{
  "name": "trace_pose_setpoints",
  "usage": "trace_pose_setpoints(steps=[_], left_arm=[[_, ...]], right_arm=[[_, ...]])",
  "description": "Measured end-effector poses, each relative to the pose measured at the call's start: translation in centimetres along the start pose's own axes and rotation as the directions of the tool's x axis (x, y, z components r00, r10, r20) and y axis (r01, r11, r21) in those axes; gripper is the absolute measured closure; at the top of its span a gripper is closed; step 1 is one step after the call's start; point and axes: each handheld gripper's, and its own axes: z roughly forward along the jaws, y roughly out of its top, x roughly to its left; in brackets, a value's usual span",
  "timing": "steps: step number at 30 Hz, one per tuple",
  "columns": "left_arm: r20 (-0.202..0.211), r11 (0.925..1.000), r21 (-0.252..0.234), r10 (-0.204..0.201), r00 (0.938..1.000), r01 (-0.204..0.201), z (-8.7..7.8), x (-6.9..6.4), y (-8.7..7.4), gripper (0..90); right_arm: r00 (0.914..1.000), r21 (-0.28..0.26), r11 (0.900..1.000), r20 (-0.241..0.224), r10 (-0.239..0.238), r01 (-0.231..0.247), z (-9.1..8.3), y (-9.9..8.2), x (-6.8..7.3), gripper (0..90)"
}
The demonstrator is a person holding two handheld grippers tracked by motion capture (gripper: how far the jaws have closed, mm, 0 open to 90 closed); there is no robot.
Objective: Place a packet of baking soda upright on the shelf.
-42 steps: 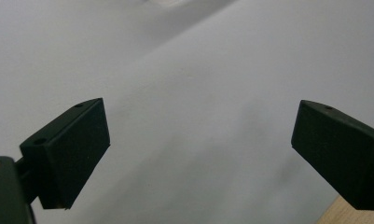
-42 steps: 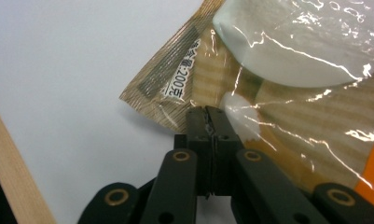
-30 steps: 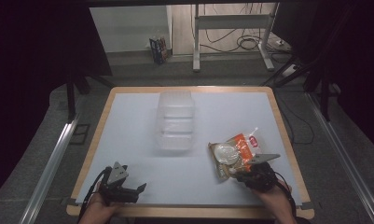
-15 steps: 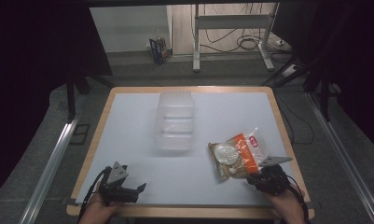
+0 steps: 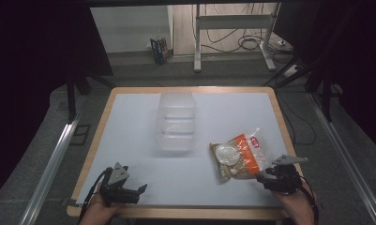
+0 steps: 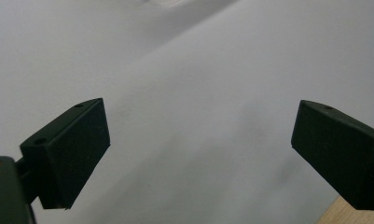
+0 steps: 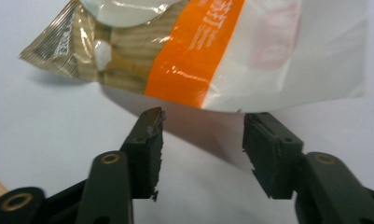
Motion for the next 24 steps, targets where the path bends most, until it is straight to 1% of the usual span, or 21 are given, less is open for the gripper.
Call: trace_pose_setpoints(steps=[1, 3, 5, 6, 7, 9, 10, 17, 18, 21, 22, 23, 24], left_arm=[[0.0, 1.0, 0.001, 0.001, 1.0, -0.001, 0.0, 0.0, 0.0, 4.4], [0.0, 1.0, 0.003, 0.0, 1.0, 0.001, 0.1, -0.1, 0.0, 4.4], [-0.001, 1.0, 0.004, 0.0, 1.0, 0.0, 0.1, -0.1, 0.0, 4.4], [-0.002, 1.0, 0.005, 0.003, 1.0, -0.003, 0.1, -0.1, 0.0, 4.4], [-0.002, 1.0, 0.005, 0.003, 1.0, -0.003, 0.1, -0.1, 0.0, 4.4], [-0.003, 0.9999, 0.009, 0.007, 1.0, -0.007, 0.1, -0.1, 0.1, 4.4], [-0.004, 0.9999, 0.012, 0.009, 0.9999, -0.009, 0.1, -0.1, 0.1, 4.4], [-0.007, 0.9999, 0.013, 0.009, 0.9999, -0.009, 0.2, -0.2, 0.1, 4.4], [-0.007, 0.9999, 0.013, 0.009, 0.9999, -0.009, 0.2, -0.2, 0.1, 4.4], [-0.007, 0.9999, 0.014, 0.007, 1.0, -0.007, 0.2, -0.2, 0.1, 4.4], [-0.006, 0.9999, 0.013, 0.006, 1.0, -0.006, 0.2, -0.2, 0.1, 4.4], [-0.006, 0.9999, 0.016, 0.007, 1.0, -0.007, 0.2, -0.2, 0.1, 4.4], [-0.007, 0.9998, 0.016, 0.007, 1.0, -0.007, 0.2, -0.2, 0.1, 4.4]], right_arm=[[0.9999, -0.012, 0.9999, 0.012, -0.002, 0.002, -0.1, 0.1, -0.2, 41.4], [0.9998, -0.026, 0.9997, 0.019, 0.003, -0.003, -0.1, 0.3, -0.5, 39.1], [0.9998, -0.034, 0.9994, 0.017, 0.011, -0.01, -0.2, 0.4, -0.7, 38.0], [0.9996, -0.045, 0.9987, 0.011, 0.024, -0.024, -0.2, 0.5, -1.0, 35.9], [0.9996, -0.045, 0.9987, 0.011, 0.024, -0.024, -0.2, 0.5, -1.0, 35.9], [0.9989, -0.062, 0.997, 0.0, 0.046, -0.046, -0.1, 0.9, -1.4, 33.4], [0.9989, -0.065, 0.9968, -0.003, 0.047, -0.047, 0.0, 1.0, -1.5, 32.6], [0.999, -0.076, 0.9961, -0.013, 0.043, -0.044, 0.6, 2.0, -1.9, 30.9], [0.9989, -0.083, 0.9955, -0.018, 0.044, -0.045, 0.8, 2.4, -2.1, 30.7], [0.9982, -0.087, 0.9948, -0.032, 0.051, -0.054, 1.1, 2.8, -2.2, 30.7], [0.9979, -0.088, 0.9947, -0.041, 0.05, -0.053, 1.3, 3.2, -2.2, 30.7], [0.9979, -0.088, 0.9947, -0.041, 0.05, -0.053, 1.3, 3.2, -2.2, 30.7], [0.998, -0.086, 0.9953, -0.048, 0.041, -0.045, 1.7, 3.7, -2.3, 30.7]])
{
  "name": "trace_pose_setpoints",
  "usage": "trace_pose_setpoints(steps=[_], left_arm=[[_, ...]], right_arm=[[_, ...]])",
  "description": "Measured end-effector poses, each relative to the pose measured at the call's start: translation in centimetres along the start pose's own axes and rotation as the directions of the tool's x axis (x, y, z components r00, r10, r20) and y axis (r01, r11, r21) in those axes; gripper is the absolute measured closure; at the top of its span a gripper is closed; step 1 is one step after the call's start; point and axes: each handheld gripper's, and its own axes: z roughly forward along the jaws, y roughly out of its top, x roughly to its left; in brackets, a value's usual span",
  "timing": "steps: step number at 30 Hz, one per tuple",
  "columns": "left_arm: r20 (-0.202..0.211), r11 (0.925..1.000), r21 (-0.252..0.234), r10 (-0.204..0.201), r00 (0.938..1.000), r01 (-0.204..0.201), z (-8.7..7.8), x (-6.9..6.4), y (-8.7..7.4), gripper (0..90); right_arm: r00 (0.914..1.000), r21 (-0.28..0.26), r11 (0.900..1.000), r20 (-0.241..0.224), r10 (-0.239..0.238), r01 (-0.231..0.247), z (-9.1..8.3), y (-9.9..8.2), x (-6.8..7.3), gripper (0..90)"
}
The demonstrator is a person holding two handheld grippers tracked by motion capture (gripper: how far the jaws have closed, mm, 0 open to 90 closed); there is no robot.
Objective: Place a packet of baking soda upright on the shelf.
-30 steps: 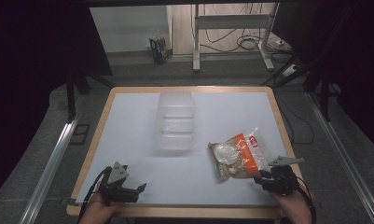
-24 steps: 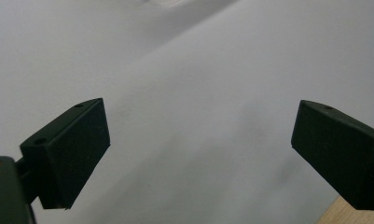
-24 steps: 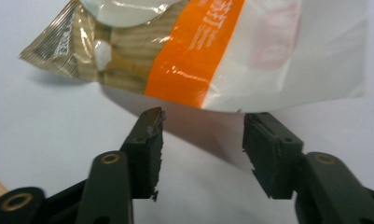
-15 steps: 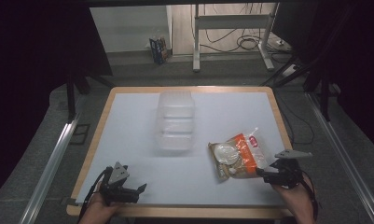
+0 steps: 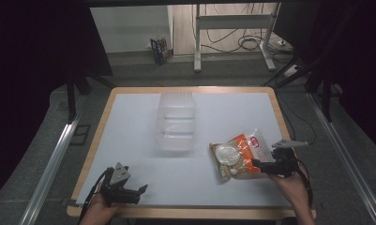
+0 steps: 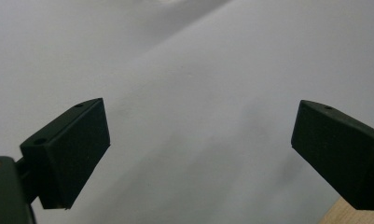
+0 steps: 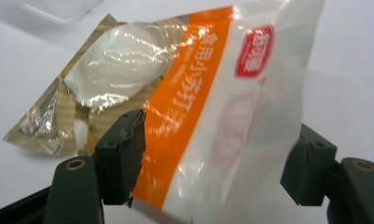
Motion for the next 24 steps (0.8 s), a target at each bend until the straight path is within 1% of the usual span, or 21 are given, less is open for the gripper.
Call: trace_pose_setpoints(steps=[1, 3, 4, 5, 7, 11, 12, 13, 14, 15, 16, 17, 18, 19, 21, 22, 24], left_arm=[[0.0, 1.0, 0.0, 0.0, 1.0, 0.0, 0.0, 0.0, 0.0, 4.4], [-0.001, 1.0, 0.0, 0.0, 1.0, 0.0, 0.0, 0.0, 0.0, 4.4], [-0.001, 1.0, -0.001, 0.0, 1.0, 0.0, 0.0, 0.0, 0.0, 4.4], [-0.001, 1.0, -0.001, -0.002, 1.0, 0.002, 0.0, 0.0, 0.0, 4.4], [0.0, 1.0, -0.002, -0.002, 1.0, 0.002, 0.0, 0.0, 0.0, 4.4], [0.0, 1.0, -0.004, -0.005, 1.0, 0.005, 0.0, 0.0, 0.0, 4.4], [0.0, 1.0, -0.006, -0.006, 1.0, 0.006, 0.0, 0.0, 0.0, 4.4], [0.0, 1.0, -0.006, -0.006, 1.0, 0.006, 0.0, 0.0, 0.0, 4.3], [0.001, 1.0, -0.004, -0.001, 1.0, 0.001, 0.0, 0.1, 0.0, 4.4], [0.001, 1.0, -0.004, -0.001, 1.0, 0.001, 0.0, 0.1, 0.0, 4.4], [0.001, 1.0, -0.004, 0.0, 1.0, 0.0, 0.0, 0.0, 0.0, 4.4], [0.001, 1.0, -0.004, 0.0, 1.0, 0.0, 0.0, 0.0, 0.0, 4.3], [0.001, 1.0, -0.003, 0.001, 1.0, -0.001, 0.0, 0.0, 0.0, 4.4], [0.0, 1.0, -0.003, 0.003, 1.0, -0.003, 0.0, 0.0, 0.0, 4.4], [0.0, 1.0, -0.001, 0.005, 1.0, -0.005, 0.0, 0.0, 0.0, 4.4], [0.0, 1.0, -0.002, 0.005, 1.0, -0.005, 0.0, 0.0, 0.0, 4.4], [0.0, 1.0, -0.001, 0.005, 1.0, -0.005, 0.0, 0.0, 0.0, 4.4]], right_arm=[[1.0, 0.0, 1.0, 0.0, 0.0, 0.0, 0.0, 0.0, 0.0, 30.7], [1.0, 0.0, 1.0, -0.01, 0.0, 0.0, 0.5, 0.5, -0.1, 31.3], [0.9999, 0.007, 1.0, -0.013, -0.001, 0.001, 0.8, 0.8, -0.1, 32.2], [0.9998, 0.021, 0.9998, -0.019, 0.003, -0.002, 1.5, 1.4, -0.3, 34.1], [0.9998, 0.027, 0.9996, -0.02, 0.006, -0.006, 1.8, 1.6, -0.3, 35.0], [0.9986, 0.05, 0.9985, -0.048, 0.024, -0.022, 3.0, 2.4, -0.6, 42.5], [0.9962, 0.061, 0.9973, -0.074, 0.045, -0.041, 3.5, 2.6, -0.8, 48.7], [0.9962, 0.061, 0.9973, -0.074, 0.045, -0.041, 3.5, 2.6, -0.8, 48.7], [0.99, 0.07, 0.9952, -0.119, 0.076, -0.068, 3.9, 2.8, -1.0, 55.9], [0.99, 0.07, 0.9952, -0.119, 0.076, -0.068, 3.9, 2.8, -1.0, 55.9], [0.9885, 0.079, 0.9947, -0.131, 0.075, -0.065, 4.0, 2.9, -0.9, 64.4], [0.9885, 0.079, 0.9947, -0.131, 0.075, -0.065, 4.0, 2.9, -0.9, 64.4], [0.9878, 0.083, 0.9949, -0.14, 0.068, -0.057, 3.9, 2.9, -0.7, 74.7], [0.9878, 0.083, 0.9949, -0.14, 0.068, -0.057, 3.9, 2.9, -0.7, 74.7], [0.9896, 0.082, 0.9958, -0.135, 0.051, -0.04, 3.7, 3.0, -0.6, 86.0], [0.9913, 0.077, 0.9966, -0.125, 0.041, -0.032, 3.6, 3.0, -0.5, 88.2], [0.9891, 0.071, 0.9966, -0.138, 0.051, -0.042, 3.4, 3.2, -0.5, 88.7]])
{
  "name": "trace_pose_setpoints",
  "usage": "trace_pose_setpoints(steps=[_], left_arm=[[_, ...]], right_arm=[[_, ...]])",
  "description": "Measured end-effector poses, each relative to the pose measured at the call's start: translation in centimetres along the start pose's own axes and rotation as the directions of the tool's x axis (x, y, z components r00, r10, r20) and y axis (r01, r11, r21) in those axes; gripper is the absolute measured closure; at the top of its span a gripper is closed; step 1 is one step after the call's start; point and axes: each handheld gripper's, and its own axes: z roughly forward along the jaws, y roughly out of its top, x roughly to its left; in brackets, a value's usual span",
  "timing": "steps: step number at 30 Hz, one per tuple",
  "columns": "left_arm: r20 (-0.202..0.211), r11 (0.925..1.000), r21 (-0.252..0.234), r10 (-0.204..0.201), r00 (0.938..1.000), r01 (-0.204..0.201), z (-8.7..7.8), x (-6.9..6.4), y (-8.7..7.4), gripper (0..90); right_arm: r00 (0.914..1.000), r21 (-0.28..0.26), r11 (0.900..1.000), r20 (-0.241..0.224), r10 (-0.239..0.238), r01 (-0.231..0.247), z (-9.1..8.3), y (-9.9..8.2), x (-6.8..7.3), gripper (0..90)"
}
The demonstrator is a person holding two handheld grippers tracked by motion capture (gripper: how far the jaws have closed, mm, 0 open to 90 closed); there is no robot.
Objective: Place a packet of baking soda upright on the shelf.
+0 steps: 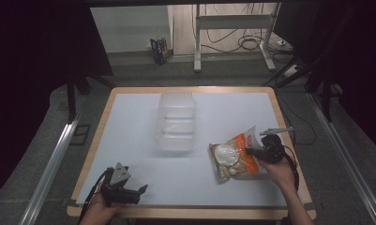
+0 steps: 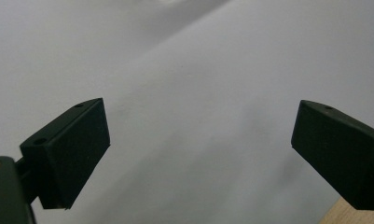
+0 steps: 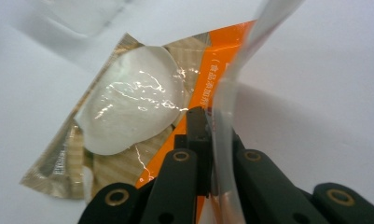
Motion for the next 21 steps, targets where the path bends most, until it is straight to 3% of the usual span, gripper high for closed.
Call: trace_pose_setpoints(steps=[6, 13, 21], left_arm=[[0.0, 1.0, 0.001, -0.002, 1.0, 0.002, 0.0, 0.0, 0.0, 4.4], [-0.001, 1.0, -0.001, -0.003, 1.0, 0.003, 0.0, 0.0, 0.0, 4.4], [-0.001, 1.0, -0.002, -0.001, 1.0, 0.001, 0.0, 0.0, 0.0, 4.4]], right_arm=[[0.9988, -0.027, 0.9996, -0.047, 0.011, -0.013, -0.9, 1.0, 0.6, 88.8], [0.9947, -0.053, 0.9981, -0.097, -0.036, 0.031, -1.4, 3.2, 2.6, 88.8], [0.9912, -0.035, 0.9968, -0.108, -0.076, 0.072, -1.3, 4.8, 4.3, 88.9]])
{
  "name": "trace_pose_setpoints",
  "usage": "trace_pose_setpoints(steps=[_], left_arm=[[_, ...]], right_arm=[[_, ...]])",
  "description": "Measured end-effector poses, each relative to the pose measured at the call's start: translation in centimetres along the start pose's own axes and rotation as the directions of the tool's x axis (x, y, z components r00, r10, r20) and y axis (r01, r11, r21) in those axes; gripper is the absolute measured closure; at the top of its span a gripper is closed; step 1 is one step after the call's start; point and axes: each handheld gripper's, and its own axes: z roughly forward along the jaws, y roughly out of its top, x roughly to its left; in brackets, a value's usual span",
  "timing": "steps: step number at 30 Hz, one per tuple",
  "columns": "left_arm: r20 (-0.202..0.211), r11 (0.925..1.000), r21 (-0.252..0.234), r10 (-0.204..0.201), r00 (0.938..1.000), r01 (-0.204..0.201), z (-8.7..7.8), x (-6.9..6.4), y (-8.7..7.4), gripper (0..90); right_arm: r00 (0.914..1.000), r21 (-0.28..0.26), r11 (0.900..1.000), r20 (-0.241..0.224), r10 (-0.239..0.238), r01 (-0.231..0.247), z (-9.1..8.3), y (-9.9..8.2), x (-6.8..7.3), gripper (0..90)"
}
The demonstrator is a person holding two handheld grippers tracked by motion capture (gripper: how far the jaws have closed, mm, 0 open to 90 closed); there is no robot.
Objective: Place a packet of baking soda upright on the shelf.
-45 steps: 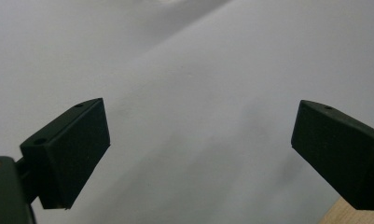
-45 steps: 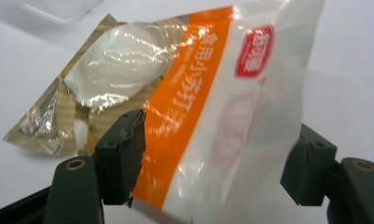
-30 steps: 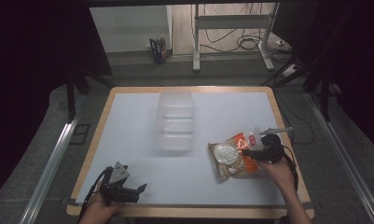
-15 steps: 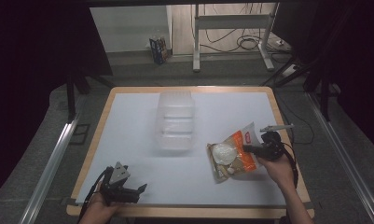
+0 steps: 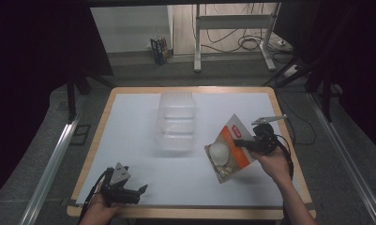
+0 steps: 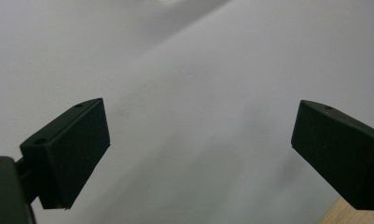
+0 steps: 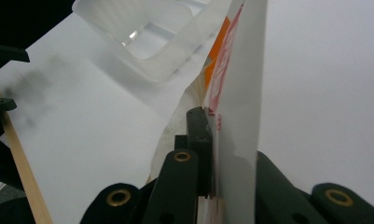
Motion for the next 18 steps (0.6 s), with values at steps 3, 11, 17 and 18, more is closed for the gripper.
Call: trace_pose_setpoints(steps=[3, 11, 17, 18], left_arm=[[0.0, 1.0, -0.001, -0.001, 1.0, 0.001, 0.0, 0.0, 0.0, 4.4], [0.002, 1.0, -0.003, -0.002, 1.0, 0.002, 0.0, 0.0, 0.0, 4.3], [0.001, 1.0, -0.004, -0.001, 1.0, 0.001, 0.0, 0.0, 0.0, 4.4], [0.001, 1.0, -0.004, 0.0, 1.0, 0.0, 0.0, 0.0, 0.0, 4.4]], right_arm=[[0.9998, 0.002, 0.9998, 0.002, -0.018, 0.018, 0.3, 0.8, 0.5, 88.9], [0.9965, 0.009, 0.9967, 0.023, -0.081, 0.081, 1.1, 3.4, 1.8, 88.9], [0.9944, 0.009, 0.9953, 0.041, -0.097, 0.097, 1.5, 5.2, 1.7, 89.0], [0.9938, 0.012, 0.9949, 0.046, -0.101, 0.1, 1.6, 5.5, 1.6, 89.0]])
